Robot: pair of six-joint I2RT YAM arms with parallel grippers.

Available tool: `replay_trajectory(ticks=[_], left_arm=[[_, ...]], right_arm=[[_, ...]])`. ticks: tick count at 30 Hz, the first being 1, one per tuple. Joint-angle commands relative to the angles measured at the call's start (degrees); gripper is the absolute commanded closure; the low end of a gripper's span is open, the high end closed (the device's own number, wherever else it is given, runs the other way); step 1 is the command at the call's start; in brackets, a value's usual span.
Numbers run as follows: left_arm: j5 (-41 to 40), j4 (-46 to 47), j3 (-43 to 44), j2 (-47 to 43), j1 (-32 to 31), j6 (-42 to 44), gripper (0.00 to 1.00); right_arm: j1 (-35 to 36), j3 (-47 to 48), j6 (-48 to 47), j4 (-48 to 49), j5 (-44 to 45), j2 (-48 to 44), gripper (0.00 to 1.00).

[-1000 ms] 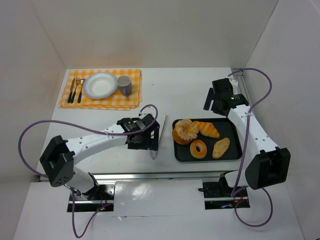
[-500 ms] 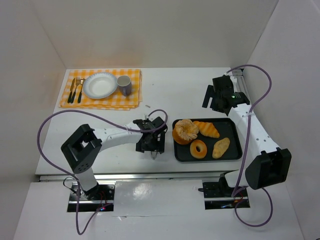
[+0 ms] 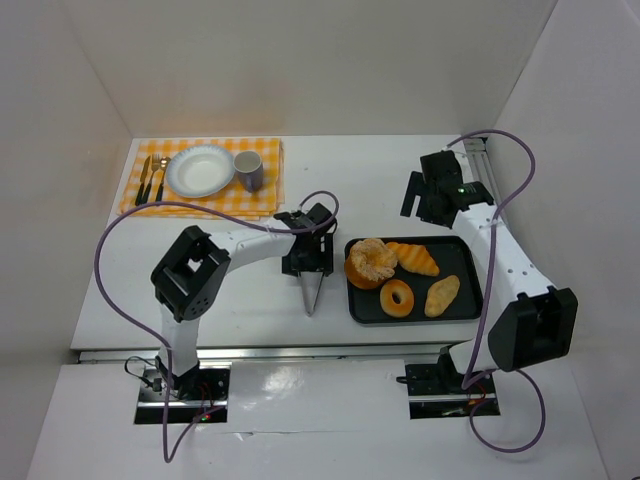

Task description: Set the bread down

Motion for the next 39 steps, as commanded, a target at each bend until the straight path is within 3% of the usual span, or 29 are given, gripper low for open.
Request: replay_trajectory(ticks=[1, 8, 9, 12, 16, 21, 30, 35, 39], left_arm=[[-0.36, -1.28, 1.74, 1.1, -0.35, 1.51, 0.1], [-1.85, -2.95, 2.27, -3.88, -0.35, 3.36, 0.42], [-2.38, -3.65, 2.27, -5.21, 0.18, 5.19, 0.51], [-2.38, -4.97, 2.27, -10.47, 1.41, 8.01, 0.61], [0.77, -7.35, 4.63, -17.69, 2.72, 17.21, 0.67], [9.29, -12.08, 6.84, -23.76, 4.75, 23.65, 0.69], [25.46, -16.13, 9.74, -28.68, 4.75, 21.21, 0.67], [31.45, -16.14, 9.12, -29.92, 4.75, 16.73, 0.49], [30.32, -16.14, 10.26, -29.92, 4.75, 14.7, 0.42]], right_arm=[[0.63, 2.9, -0.26, 0.42, -0.11, 0.12, 0.0], [0.63, 3.6, -1.32, 0.96, -0.11, 1.79, 0.0], [0.63, 4.13, -1.93, 0.96, -0.11, 2.32, 0.0], [0.63, 6.41, -2.46, 0.96, 0.42, 3.55, 0.0], [0.63, 9.05, -3.08, -0.1, 1.83, 4.6, 0.0], [0.63, 10.54, -3.08, -0.1, 1.83, 4.61, 0.0], [1.15, 14.5, -3.08, -3.69, 3.58, 3.56, 0.0], [1.15, 18.28, -3.08, -5.72, 4.37, 2.33, 0.0], [1.15, 19.42, -3.08, -6.25, 4.37, 1.18, 0.0]])
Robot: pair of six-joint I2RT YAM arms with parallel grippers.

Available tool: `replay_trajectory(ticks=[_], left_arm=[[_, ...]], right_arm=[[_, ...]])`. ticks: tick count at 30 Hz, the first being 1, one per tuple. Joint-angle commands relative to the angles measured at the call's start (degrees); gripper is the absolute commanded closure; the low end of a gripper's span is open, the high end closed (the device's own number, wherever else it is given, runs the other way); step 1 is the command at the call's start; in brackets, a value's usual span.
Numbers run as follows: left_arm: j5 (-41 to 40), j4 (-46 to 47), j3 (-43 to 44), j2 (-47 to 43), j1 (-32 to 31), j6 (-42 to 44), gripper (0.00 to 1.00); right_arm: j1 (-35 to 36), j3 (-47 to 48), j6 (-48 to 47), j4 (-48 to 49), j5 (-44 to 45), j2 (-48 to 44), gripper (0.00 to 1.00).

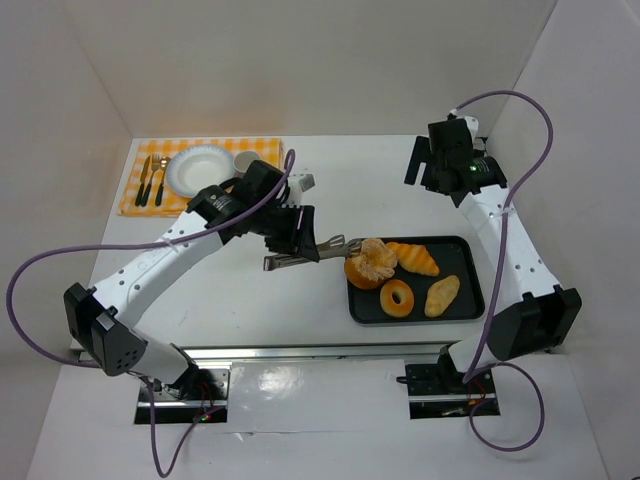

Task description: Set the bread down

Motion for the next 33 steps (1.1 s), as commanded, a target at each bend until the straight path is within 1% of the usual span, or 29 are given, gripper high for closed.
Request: replay_trajectory(ticks=[1, 4, 9, 12, 15, 17, 21, 22, 28, 33], left_arm=[[2.55, 0.43, 2.02, -2.29, -0.56, -2.61, 0.42], [1.94, 0.43, 2.55, -1.77, -1.08, -4.19, 0.41], [-1.75, 0.96, 2.55, -1.24, -2.93, -8.31, 0.41], [-3.41, 0.96, 0.54, -1.24, -2.93, -11.12, 0.41], [-5.08, 1.57, -0.78, -1.24, -3.55, -11.93, 0.36], [-6.32, 2.09, -1.66, -1.24, -3.55, -13.42, 0.36], [-5.36, 5.35, -3.68, -0.71, -3.55, -13.95, 0.35], [-4.75, 5.96, -3.69, 0.77, -3.55, -14.56, 0.35], [-2.99, 9.04, -3.69, 2.1, -3.55, -14.04, 0.35], [-1.41, 9.04, -3.69, 3.24, -3.55, -13.51, 0.35]], right_arm=[[0.52, 2.59, -0.37, -2.73, 1.25, -2.95, 0.0], [0.52, 2.59, -0.37, -3.25, 1.25, -3.48, 0.0], [0.52, 2.59, -0.37, -3.26, 1.25, -3.48, 0.0], [0.52, 2.59, -0.37, -3.26, 0.73, -3.48, 0.0], [0.52, 2.59, -0.37, -3.26, 0.72, -3.48, 0.0], [0.52, 2.59, -0.37, -3.26, 0.72, -3.48, 0.0], [0.52, 3.12, -0.37, -3.26, 0.72, -3.48, 0.0], [0.52, 3.12, -0.37, -3.26, 0.72, -3.48, 0.0], [0.52, 3.12, -0.89, -3.79, 0.19, -3.48, 0.0], [0.52, 2.6, -0.89, -3.79, 0.19, -3.48, 0.0]])
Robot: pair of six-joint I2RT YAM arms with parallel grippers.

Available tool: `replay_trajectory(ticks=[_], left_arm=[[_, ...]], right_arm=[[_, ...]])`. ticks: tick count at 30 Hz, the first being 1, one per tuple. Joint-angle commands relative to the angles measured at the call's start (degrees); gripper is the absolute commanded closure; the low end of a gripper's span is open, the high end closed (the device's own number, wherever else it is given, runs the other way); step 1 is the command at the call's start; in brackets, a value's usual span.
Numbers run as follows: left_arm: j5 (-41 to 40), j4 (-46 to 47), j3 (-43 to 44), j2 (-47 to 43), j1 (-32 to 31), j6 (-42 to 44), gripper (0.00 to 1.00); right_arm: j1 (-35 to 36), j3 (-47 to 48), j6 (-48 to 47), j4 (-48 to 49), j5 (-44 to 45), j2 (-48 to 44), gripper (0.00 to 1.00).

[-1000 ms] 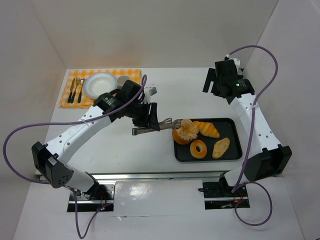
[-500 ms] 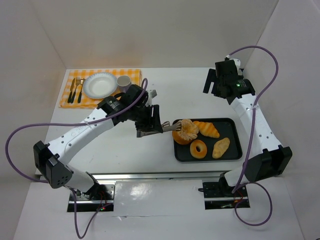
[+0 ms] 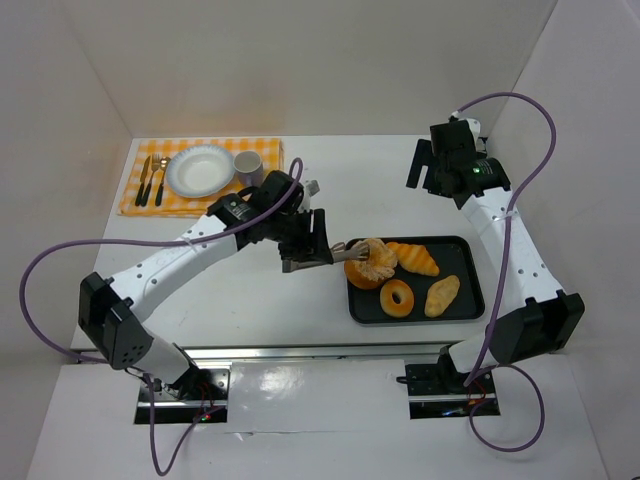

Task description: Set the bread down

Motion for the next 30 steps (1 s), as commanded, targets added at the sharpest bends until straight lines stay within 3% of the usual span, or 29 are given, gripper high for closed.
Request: replay_trajectory(ticks=[1, 11, 18, 24, 27, 30], left_arm=[[2.44, 2.62, 0.11, 1.6, -0.16, -0.35, 0.35], [-0.72, 2.08, 1.7, 4.51, -1.21, 0.17, 0.38], [-0.72, -0.27, 6.35, 5.04, -1.22, 1.31, 0.65], [-1.86, -4.76, 13.64, 5.04, -1.22, 2.55, 0.98], [0.42, -5.82, 16.02, 4.51, 0.27, 2.55, 1.0], [2.88, -6.87, 18.3, 2.05, 6.05, 3.16, 1.0]], right_arm=[[0.52, 2.51, -0.68, -1.23, 0.24, -1.77, 0.0], [0.52, 1.45, -0.68, -1.23, 0.24, -1.77, 0.0], [0.52, 1.45, -0.68, -0.71, 0.24, -1.77, 0.0], [0.52, 1.45, -0.68, -0.7, 0.24, -1.77, 0.0], [0.52, 1.98, -0.68, -0.7, 0.24, -1.77, 0.0], [0.52, 2.59, -0.68, -1.23, 0.24, -1.77, 0.0]])
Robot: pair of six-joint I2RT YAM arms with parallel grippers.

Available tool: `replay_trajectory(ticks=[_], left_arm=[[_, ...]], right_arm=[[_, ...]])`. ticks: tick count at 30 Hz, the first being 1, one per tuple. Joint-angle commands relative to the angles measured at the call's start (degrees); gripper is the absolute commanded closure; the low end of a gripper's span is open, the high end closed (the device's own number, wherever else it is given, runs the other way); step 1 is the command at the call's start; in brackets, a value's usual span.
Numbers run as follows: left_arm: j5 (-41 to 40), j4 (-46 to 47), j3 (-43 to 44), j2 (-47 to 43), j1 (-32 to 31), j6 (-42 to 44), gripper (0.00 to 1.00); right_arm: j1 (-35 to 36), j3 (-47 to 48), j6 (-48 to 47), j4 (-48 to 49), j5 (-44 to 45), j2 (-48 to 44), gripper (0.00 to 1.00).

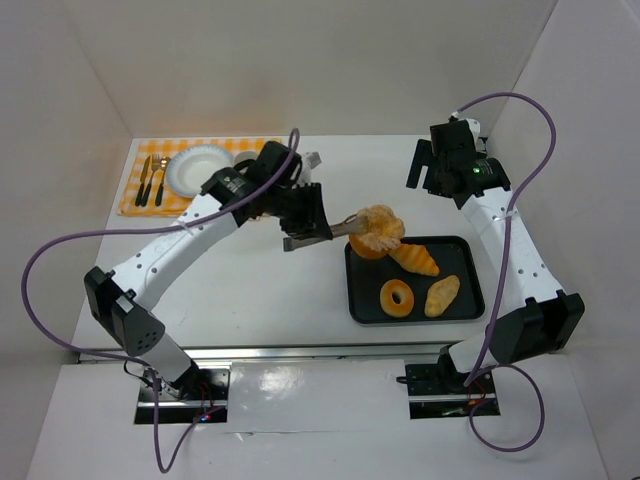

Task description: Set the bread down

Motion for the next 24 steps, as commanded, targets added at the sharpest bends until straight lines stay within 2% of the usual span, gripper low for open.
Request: replay_trajectory(ticks=[1, 9, 10, 13, 16, 19, 24], left_arm=[[2.64, -0.62, 4.84, -4.55, 6.68, 1.22, 1.0], [4.84, -3.26, 12.76, -5.88, 29.79, 3.24, 1.0], [4.32, -3.26, 12.76, -5.88, 34.43, 3.24, 1.0], [3.52, -2.65, 14.08, -5.35, 41.13, 3.85, 1.0], [5.8, 0.95, 12.68, -4.74, 51.57, 2.8, 1.0], [8.6, 7.36, 8.55, -4.21, 56.86, 0.7, 1.0], [10.28, 12.82, 6.43, 0.62, 59.51, -1.77, 1.0]], right_arm=[[0.54, 2.6, -0.68, -1.12, 0.35, -1.77, 0.0], [0.54, 5.06, -1.2, -1.65, 0.35, -2.3, 0.0], [0.54, 5.06, -1.2, -2.26, 0.35, -2.82, 0.0], [0.54, 5.06, -1.2, -2.79, -0.18, -3.35, 0.0], [0.54, 4.44, -1.2, -3.41, -0.18, -3.36, 0.0], [0.54, 3.39, -1.2, -3.41, -0.18, -3.36, 0.0], [0.54, 3.39, -0.68, -3.93, -0.18, -2.22, 0.0]])
